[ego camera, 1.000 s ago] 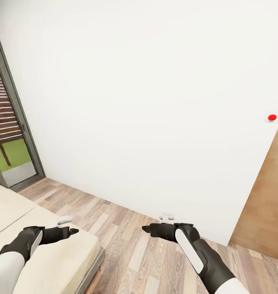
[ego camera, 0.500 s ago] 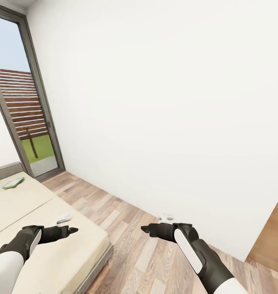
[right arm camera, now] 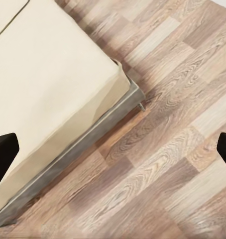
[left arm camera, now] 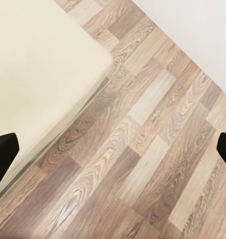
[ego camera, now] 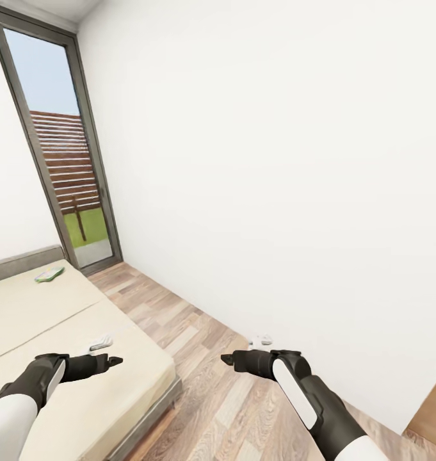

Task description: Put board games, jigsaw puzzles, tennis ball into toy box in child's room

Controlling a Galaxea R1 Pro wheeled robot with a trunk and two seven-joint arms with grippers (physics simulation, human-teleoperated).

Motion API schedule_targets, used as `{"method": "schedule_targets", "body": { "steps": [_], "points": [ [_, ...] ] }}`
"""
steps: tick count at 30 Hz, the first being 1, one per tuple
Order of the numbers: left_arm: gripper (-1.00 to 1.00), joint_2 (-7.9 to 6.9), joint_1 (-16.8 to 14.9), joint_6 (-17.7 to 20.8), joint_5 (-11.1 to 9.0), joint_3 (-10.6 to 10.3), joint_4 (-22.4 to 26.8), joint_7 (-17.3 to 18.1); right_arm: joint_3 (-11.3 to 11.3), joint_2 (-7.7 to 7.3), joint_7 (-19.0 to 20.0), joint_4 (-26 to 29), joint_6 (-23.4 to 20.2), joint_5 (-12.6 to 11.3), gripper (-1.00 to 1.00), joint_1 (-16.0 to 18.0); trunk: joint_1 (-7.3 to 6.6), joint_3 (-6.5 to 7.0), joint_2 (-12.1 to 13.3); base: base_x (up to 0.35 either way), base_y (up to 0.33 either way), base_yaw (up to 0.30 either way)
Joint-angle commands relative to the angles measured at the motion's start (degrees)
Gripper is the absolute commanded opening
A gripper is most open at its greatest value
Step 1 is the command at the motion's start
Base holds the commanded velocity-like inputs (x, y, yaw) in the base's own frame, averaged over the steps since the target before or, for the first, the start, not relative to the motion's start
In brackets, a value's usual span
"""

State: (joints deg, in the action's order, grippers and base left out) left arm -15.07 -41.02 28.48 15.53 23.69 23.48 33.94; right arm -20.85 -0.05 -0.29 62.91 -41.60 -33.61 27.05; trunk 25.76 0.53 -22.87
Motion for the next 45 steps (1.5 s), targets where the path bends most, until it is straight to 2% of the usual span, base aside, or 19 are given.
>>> {"method": "schedule_targets", "body": {
  "steps": [1, 8, 20, 33, 38, 45],
  "points": [
    [1.00, 0.07, -0.03, 0.33, 0.56, 0.48, 0.07, 0.42, -0.02, 0.01, -0.04, 0.03, -0.20, -0.06, 1.00, 0.02, 0.02, -0.03, -0.05, 0.000, -0.041, 0.283],
    [1.00, 0.09, -0.03, 0.34, 0.57, 0.48, 0.07, 0.42, -0.02, -0.02, -0.06, 0.09, 0.10, -0.05, 1.00, 0.02, 0.02, -0.04, -0.05, 0.000, -0.013, 0.225],
    [1.00, 0.10, -0.03, 0.35, 0.56, 0.49, 0.07, 0.42, 0.10, -0.03, 0.00, -0.05, 0.26, -0.05, 1.00, 0.02, 0.02, -0.04, -0.05, 0.027, -0.014, 0.017],
    [1.00, 0.11, -0.03, 0.35, 0.56, 0.55, 0.07, 0.34, -0.10, 0.07, -0.15, -0.07, 0.37, -0.04, 1.00, 0.02, 0.02, 0.52, -0.05, 0.211, -0.169, 0.180],
    [1.00, 0.12, -0.03, 0.35, 0.61, 0.55, 0.07, 0.29, -0.84, 0.34, -0.15, -0.16, 0.37, 0.05, 1.00, 0.02, 0.02, 0.78, -0.05, 0.238, -0.070, 0.245],
    [1.00, 0.18, -0.03, 0.35, 0.61, 0.57, 0.07, 0.25, -1.37, 0.97, -0.21, -0.43, 0.38, 1.57, 1.00, 0.02, 0.02, 1.12, -0.05, 0.169, -0.014, 0.254]
  ]
}}
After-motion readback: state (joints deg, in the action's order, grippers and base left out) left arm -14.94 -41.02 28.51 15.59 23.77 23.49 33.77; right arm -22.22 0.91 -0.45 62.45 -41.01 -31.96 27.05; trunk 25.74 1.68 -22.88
